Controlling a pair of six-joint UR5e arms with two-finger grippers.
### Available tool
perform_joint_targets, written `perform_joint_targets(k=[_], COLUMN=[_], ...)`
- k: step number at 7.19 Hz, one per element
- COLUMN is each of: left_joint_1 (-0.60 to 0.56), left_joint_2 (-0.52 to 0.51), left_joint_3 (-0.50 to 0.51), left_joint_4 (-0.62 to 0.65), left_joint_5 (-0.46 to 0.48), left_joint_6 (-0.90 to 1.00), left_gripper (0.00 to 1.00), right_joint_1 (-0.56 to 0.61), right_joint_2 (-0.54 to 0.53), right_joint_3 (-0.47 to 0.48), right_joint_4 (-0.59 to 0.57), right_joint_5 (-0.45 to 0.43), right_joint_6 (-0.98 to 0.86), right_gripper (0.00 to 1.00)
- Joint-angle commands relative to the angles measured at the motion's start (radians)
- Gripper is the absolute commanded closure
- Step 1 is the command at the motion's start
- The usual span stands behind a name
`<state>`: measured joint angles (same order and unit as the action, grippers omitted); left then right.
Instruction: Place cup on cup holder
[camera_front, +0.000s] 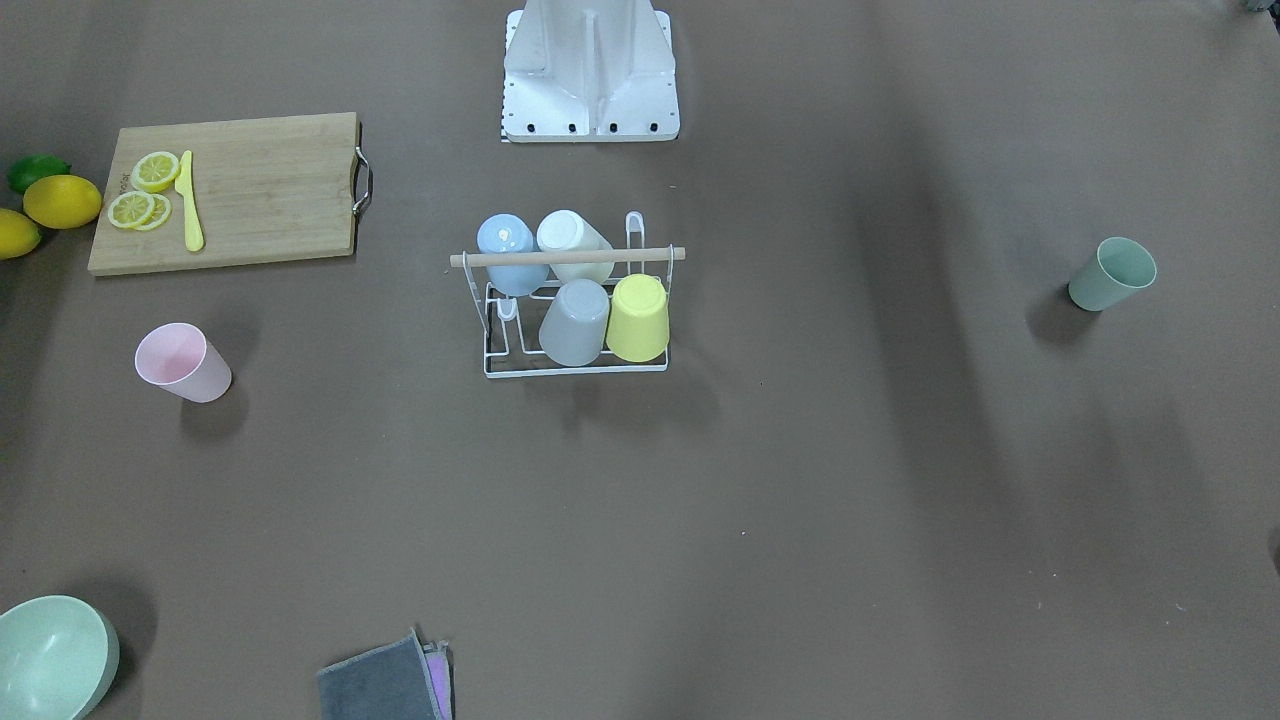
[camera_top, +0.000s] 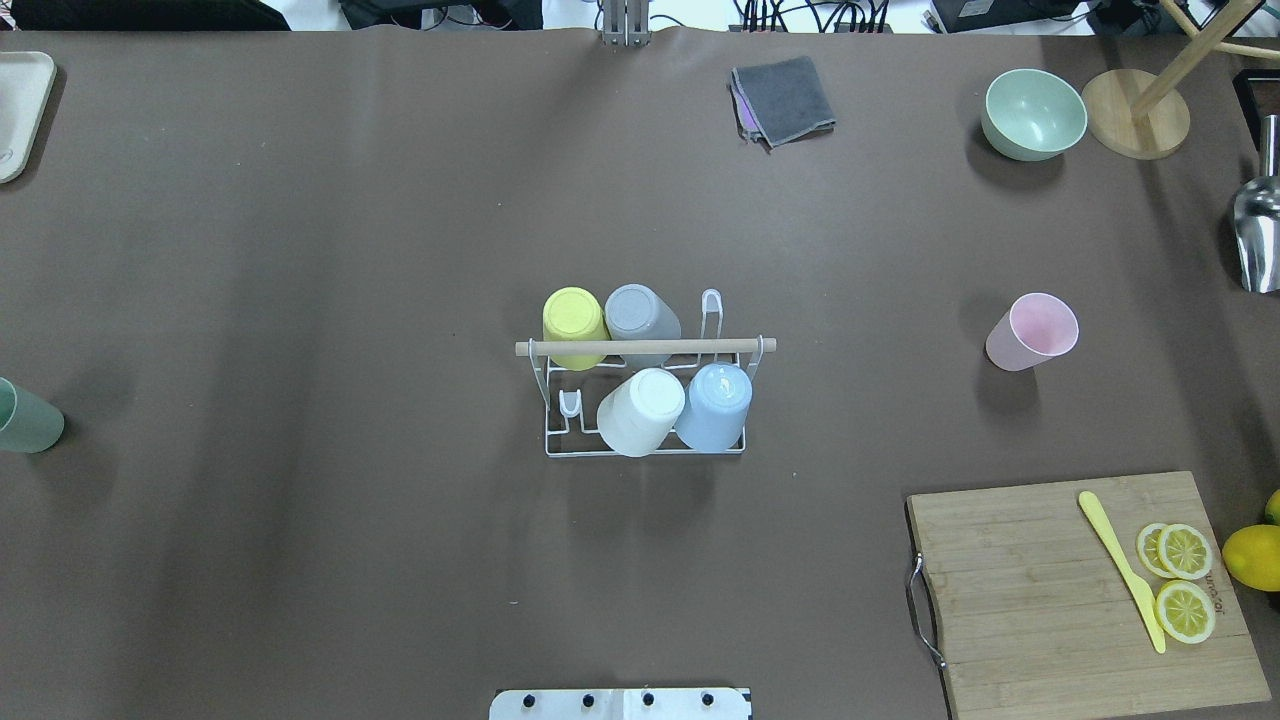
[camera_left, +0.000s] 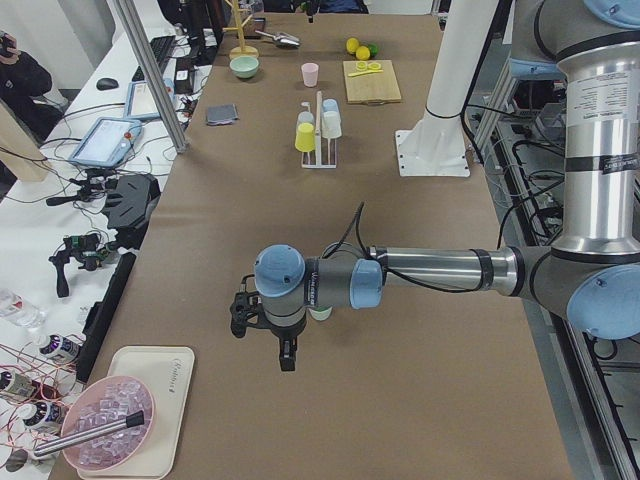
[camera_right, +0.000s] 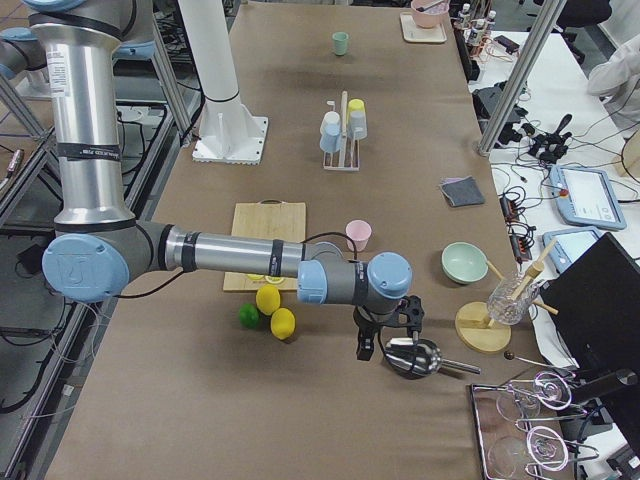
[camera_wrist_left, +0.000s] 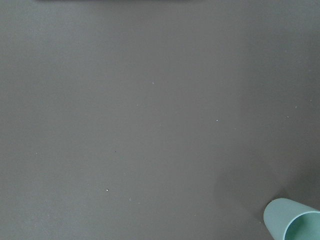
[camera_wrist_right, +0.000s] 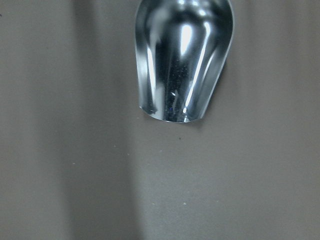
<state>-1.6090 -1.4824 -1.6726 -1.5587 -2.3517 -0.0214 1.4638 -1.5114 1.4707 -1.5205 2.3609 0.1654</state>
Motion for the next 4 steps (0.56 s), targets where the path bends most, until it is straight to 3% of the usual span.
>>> perform_joint_targets(k=[1, 4], left_joint_1=[-0.002, 0.0], left_joint_2=[0.005, 0.001], left_joint_3=[-0.002, -0.007], left_joint_4=[-0.006, 0.002], left_joint_5=[-0.003, -0.003], left_joint_6=[0.004, 0.004], left_gripper=[0.02, 0.02], right_joint_1=[-0.065, -0.144], right_joint_2=[0.034, 0.056], right_joint_3=[0.008, 0.014], right_joint_4=[-0.017, -0.017], right_joint_5=[0.024, 0.069], right_joint_6=[0.081, 0.213], right_gripper=[0.0, 0.0])
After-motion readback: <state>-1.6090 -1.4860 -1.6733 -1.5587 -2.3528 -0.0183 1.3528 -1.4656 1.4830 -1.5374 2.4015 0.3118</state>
